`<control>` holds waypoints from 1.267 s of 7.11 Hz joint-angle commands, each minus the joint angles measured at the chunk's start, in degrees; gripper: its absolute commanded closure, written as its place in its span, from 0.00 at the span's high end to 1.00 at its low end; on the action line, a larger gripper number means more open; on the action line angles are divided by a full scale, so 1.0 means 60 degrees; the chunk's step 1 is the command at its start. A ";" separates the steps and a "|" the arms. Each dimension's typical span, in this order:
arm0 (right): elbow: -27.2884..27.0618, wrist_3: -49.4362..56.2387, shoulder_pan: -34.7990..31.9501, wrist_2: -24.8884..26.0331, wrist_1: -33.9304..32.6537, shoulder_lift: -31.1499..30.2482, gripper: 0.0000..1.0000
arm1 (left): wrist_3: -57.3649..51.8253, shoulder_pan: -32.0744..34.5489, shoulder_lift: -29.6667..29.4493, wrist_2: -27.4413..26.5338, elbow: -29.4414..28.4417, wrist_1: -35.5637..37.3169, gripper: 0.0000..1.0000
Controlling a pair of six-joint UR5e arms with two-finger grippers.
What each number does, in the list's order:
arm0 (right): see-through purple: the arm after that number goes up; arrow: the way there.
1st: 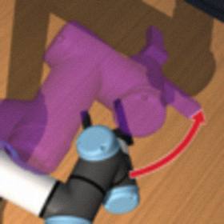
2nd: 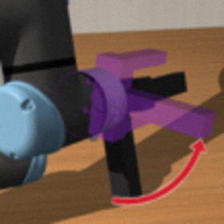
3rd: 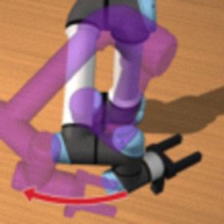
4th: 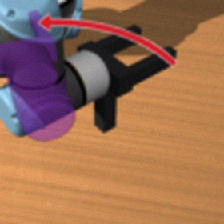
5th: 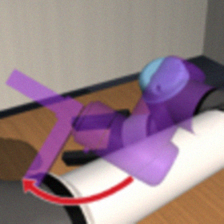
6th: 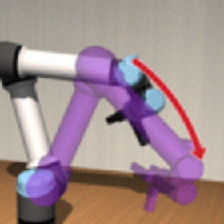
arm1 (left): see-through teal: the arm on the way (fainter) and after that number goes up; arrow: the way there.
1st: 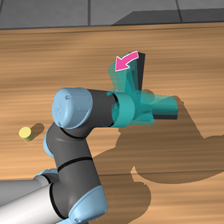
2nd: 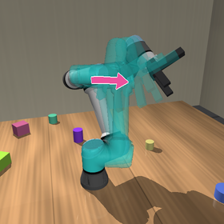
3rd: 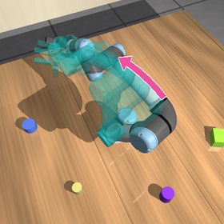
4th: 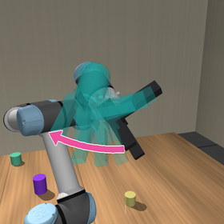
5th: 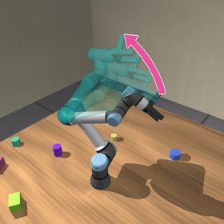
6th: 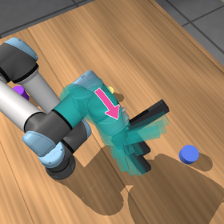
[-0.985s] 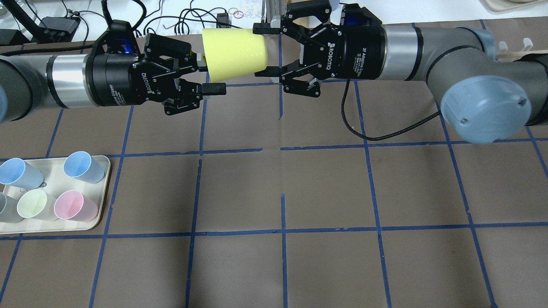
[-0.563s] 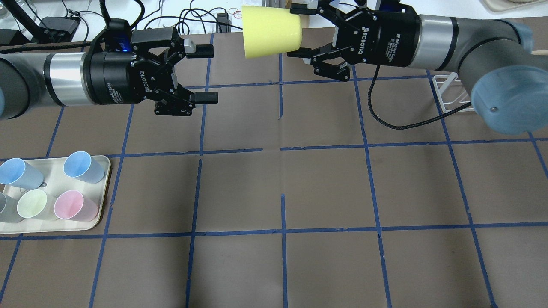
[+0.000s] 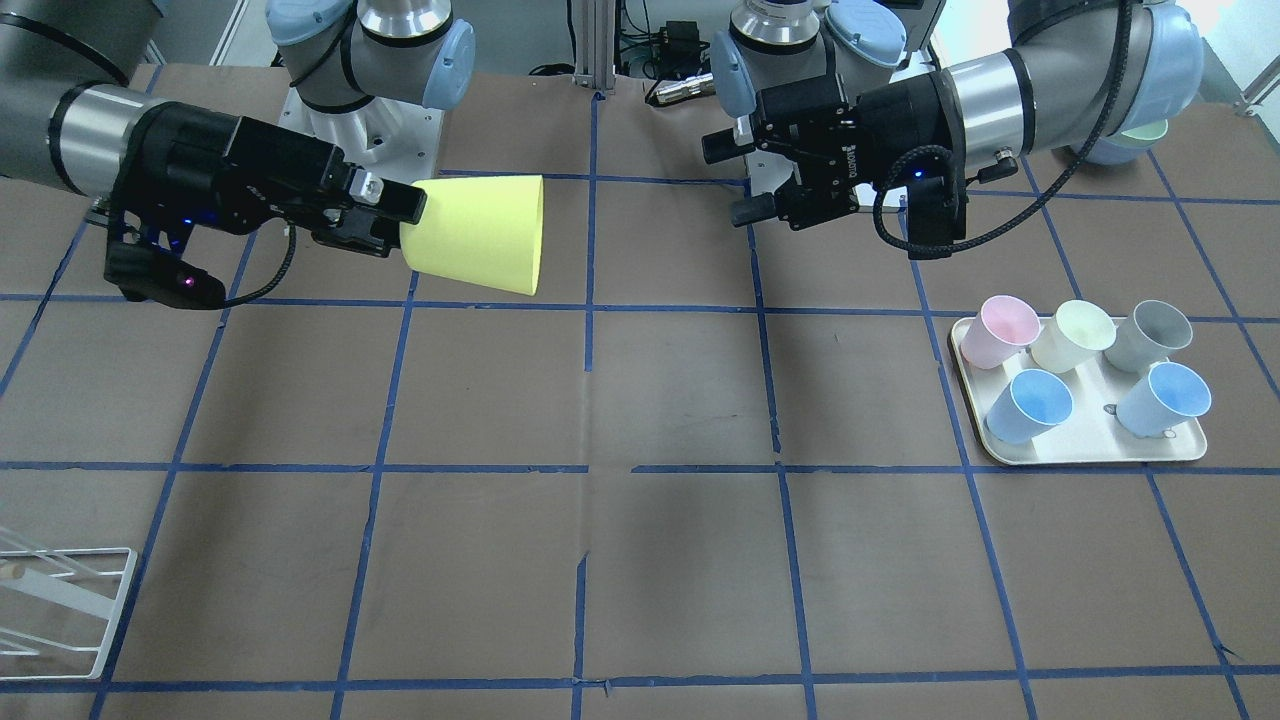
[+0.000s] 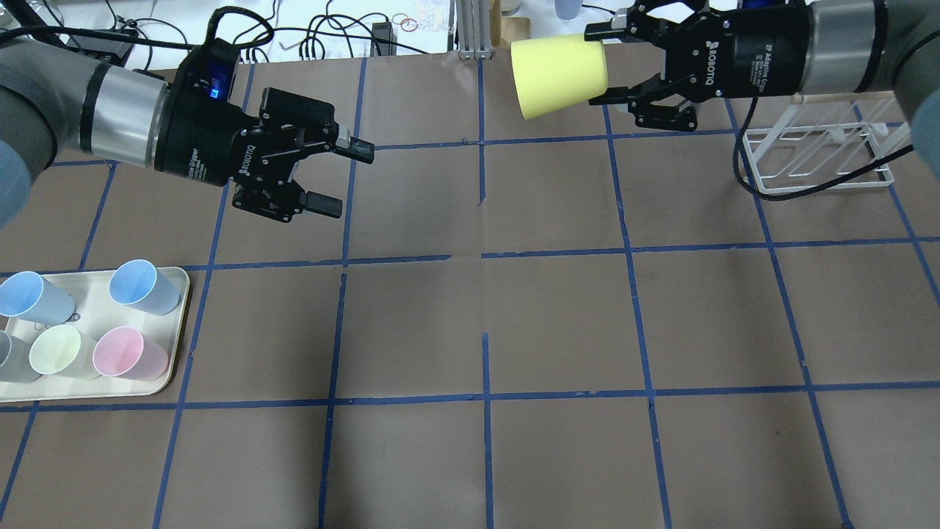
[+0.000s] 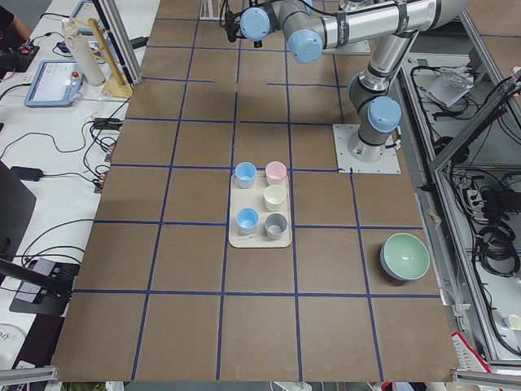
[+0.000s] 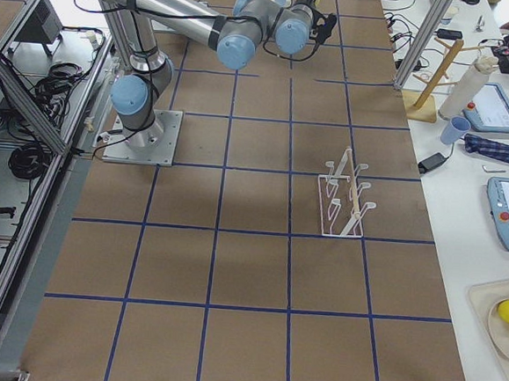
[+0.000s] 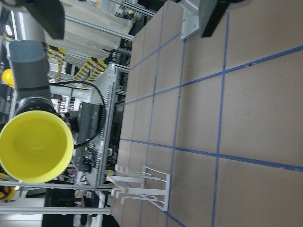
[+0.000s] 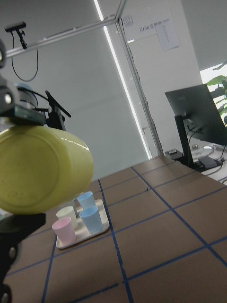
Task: Transfer IKEA cup to right arm and place on rack
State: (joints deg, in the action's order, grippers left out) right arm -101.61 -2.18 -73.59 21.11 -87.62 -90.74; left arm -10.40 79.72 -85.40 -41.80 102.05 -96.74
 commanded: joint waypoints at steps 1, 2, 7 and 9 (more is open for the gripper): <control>0.0484 0.0011 0.0049 0.4007 0.0057 -0.0387 0.00 | 0.1393 0.0947 -0.0035 -0.3419 -0.0278 0.1458 1.00; 0.0601 0.0156 0.0049 0.5578 0.0072 -0.0592 0.00 | 0.1513 0.1198 -0.0020 -0.5247 -0.0758 0.1301 1.00; 0.1145 0.3403 0.0616 0.9475 -0.1108 -0.0507 0.00 | 0.2420 0.1346 -0.0196 -0.7740 -0.1744 0.1603 1.00; 0.1144 0.4705 0.1059 0.9737 -0.1959 -0.0012 0.00 | 0.2437 0.1449 -0.0298 -0.7944 -0.1832 0.1854 1.00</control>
State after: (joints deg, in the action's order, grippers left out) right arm -94.79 20.44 -68.78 78.07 -95.73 -92.83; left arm 3.91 88.11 -86.73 -88.40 91.31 -86.90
